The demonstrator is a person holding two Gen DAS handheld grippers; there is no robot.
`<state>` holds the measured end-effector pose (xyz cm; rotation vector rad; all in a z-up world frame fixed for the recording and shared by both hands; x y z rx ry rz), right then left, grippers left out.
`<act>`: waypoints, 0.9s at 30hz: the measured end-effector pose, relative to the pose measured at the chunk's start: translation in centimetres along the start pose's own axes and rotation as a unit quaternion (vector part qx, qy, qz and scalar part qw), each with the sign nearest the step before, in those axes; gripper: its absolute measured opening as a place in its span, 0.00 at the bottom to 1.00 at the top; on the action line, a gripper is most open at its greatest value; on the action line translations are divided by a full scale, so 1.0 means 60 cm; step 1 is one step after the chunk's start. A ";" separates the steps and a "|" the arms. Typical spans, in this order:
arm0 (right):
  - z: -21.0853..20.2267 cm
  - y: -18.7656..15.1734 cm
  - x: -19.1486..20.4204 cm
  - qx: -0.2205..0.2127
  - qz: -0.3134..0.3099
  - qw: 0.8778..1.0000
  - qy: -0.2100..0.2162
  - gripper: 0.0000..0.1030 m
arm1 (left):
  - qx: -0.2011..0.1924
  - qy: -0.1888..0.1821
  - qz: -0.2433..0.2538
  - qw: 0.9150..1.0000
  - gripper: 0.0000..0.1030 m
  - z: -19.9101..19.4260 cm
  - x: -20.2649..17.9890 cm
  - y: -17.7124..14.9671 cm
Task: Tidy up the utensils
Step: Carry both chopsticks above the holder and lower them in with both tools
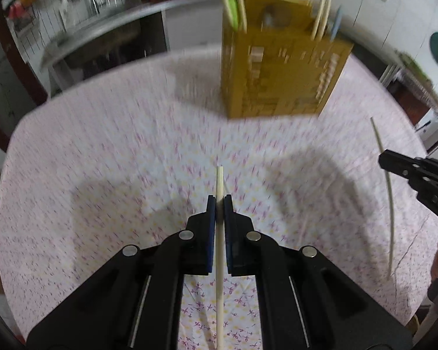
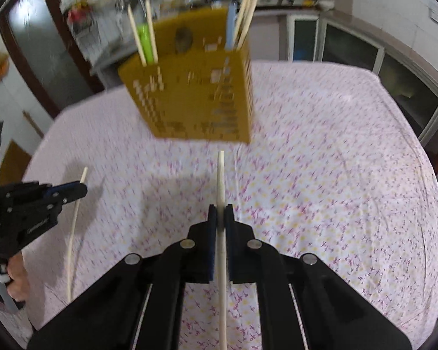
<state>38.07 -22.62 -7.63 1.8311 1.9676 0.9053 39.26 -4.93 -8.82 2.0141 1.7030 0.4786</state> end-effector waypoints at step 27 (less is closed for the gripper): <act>-0.189 0.329 0.024 -0.435 0.015 0.900 0.005 0.06 | -0.414 -0.056 -0.031 0.908 0.04 -0.229 -0.071 0.356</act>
Point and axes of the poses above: each gripper's, at about its wrist camera, not at the fingertips, and z roughly the way its jaws point, x to its left, y to its top, the point moved 10 cm from there along z, roughly the way its jaws point, and after that the axes turned 2 degrees about -x, right-handed, at the moved point
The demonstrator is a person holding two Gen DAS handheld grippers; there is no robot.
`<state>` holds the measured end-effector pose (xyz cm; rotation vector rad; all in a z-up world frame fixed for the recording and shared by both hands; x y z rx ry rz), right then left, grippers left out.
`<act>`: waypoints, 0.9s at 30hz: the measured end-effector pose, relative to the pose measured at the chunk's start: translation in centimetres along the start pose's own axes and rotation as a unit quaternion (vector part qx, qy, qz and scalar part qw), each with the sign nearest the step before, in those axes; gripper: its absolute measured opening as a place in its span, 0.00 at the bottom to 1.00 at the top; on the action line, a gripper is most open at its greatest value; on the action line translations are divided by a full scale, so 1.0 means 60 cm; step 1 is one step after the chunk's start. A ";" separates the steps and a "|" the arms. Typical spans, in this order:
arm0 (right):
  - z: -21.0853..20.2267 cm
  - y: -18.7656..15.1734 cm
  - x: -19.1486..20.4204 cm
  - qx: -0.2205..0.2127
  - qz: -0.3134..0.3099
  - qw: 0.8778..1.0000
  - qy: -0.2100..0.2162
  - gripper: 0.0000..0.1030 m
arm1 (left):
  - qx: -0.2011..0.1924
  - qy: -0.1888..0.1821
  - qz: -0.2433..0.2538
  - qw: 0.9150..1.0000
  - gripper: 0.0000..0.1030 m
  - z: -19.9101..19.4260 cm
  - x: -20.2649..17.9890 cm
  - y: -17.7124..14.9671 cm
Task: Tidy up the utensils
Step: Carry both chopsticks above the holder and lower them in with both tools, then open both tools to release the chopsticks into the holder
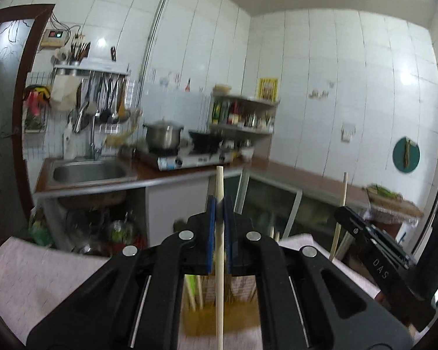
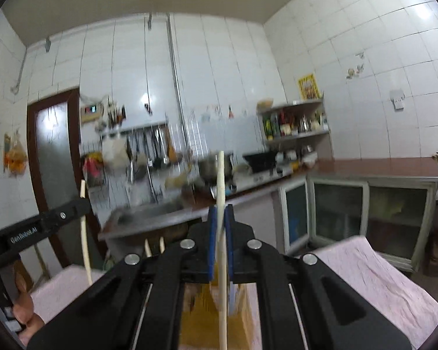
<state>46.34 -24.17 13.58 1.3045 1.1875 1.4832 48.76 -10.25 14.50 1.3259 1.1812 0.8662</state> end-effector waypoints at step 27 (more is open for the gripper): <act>0.038 -0.170 -0.016 0.072 -0.034 0.997 0.003 0.59 | 0.064 0.028 -0.037 0.997 0.77 0.068 0.096 -0.149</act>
Point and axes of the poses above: each gripper's, at about its wrist camera, not at the fingertips, and z roughly the way its jaws point, x to its left, y to its top, the point moved 10 cm from there along z, roughly the way its jaws point, and after that the axes turned 2 degrees about -x, right-handed, at the moved point
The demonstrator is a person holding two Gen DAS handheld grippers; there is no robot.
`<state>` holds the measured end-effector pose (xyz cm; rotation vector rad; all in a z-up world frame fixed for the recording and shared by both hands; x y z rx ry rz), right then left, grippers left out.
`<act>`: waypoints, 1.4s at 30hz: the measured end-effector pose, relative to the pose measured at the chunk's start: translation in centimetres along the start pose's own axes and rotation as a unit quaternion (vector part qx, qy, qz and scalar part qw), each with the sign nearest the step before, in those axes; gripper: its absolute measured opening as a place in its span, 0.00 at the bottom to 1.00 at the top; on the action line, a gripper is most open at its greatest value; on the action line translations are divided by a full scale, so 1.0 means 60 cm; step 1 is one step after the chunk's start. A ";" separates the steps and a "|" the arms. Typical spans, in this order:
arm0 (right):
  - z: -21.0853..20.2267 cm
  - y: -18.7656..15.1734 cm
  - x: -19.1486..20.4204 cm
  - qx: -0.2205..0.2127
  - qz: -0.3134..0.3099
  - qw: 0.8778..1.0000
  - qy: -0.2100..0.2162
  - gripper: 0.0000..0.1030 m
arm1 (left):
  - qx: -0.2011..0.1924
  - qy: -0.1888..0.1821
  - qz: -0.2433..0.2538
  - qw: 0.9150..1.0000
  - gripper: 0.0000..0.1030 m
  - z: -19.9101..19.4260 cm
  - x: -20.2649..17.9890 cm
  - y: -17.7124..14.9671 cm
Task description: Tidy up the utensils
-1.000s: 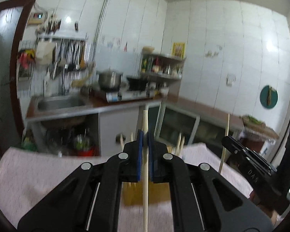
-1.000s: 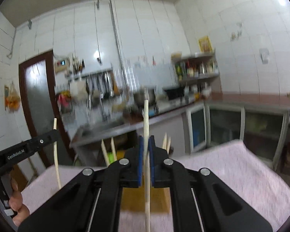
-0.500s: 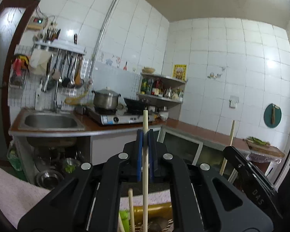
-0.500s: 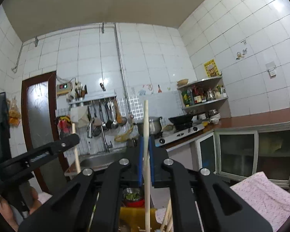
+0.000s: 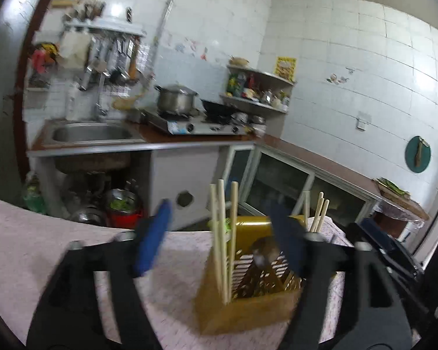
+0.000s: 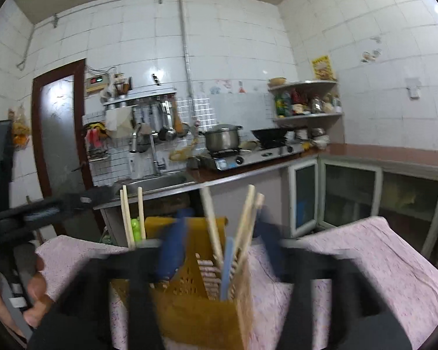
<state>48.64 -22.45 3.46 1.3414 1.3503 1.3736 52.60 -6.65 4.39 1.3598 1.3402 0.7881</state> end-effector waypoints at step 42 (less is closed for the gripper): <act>-0.460 -0.203 0.050 0.012 -0.061 0.993 -0.102 0.96 | -0.023 0.111 0.057 0.992 0.95 -0.474 0.025 -0.287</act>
Point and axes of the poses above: each gripper's, at about its wrist camera, not at the fingertips, and z roughly the way its jaws point, x to its left, y to its top, the point moved 10 cm from there along z, roughly the way its jaws point, and after that the axes turned 2 degrees about -x, right-handed, at the moved point
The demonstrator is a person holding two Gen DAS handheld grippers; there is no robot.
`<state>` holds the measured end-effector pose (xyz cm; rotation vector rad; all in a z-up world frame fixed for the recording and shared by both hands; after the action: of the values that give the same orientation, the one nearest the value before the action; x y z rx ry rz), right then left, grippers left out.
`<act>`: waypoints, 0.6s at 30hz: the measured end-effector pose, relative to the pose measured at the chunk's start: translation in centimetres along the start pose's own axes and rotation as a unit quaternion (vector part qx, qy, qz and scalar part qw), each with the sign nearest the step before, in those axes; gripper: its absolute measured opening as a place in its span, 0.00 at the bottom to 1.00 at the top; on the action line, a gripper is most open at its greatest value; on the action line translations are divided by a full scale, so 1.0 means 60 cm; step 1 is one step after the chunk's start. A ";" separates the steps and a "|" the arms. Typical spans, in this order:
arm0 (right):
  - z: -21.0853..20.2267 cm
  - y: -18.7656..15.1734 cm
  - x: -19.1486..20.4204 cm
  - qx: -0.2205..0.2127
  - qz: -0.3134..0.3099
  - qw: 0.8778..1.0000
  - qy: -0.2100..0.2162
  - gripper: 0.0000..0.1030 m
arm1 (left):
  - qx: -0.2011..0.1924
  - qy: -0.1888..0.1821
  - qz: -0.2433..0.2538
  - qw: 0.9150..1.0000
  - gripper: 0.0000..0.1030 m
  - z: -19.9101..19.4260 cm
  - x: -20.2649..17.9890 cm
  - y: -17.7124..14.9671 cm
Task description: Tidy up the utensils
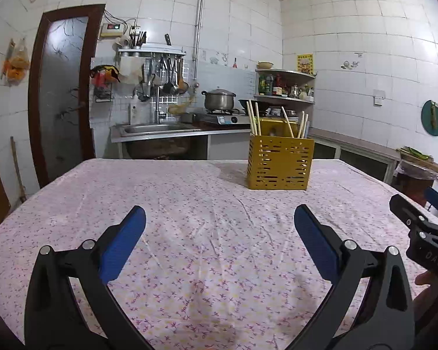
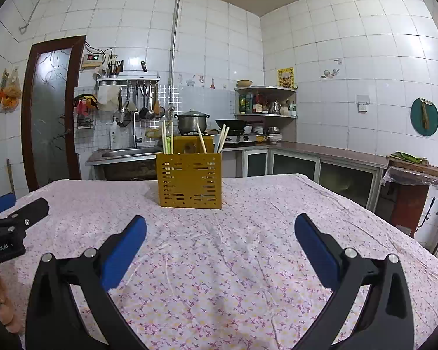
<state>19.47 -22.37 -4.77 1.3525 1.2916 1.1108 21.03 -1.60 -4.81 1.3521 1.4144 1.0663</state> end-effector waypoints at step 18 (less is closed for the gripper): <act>-0.001 0.000 -0.012 -0.003 0.006 1.000 -0.016 0.96 | -0.018 0.024 0.030 0.999 0.95 -0.009 -0.005 -0.004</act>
<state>19.37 -23.11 -4.77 1.3693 1.2580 1.0957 20.45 -1.93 -4.92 1.3592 1.3905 1.1652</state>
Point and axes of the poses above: each gripper's, at about its wrist camera, not at the fingertips, and z roughly the way its jaws point, x to its left, y to its top, the point moved 10 cm from there along z, roughly the way its jaws point, and after that the axes turned 2 degrees about -x, right-handed, at the moved point
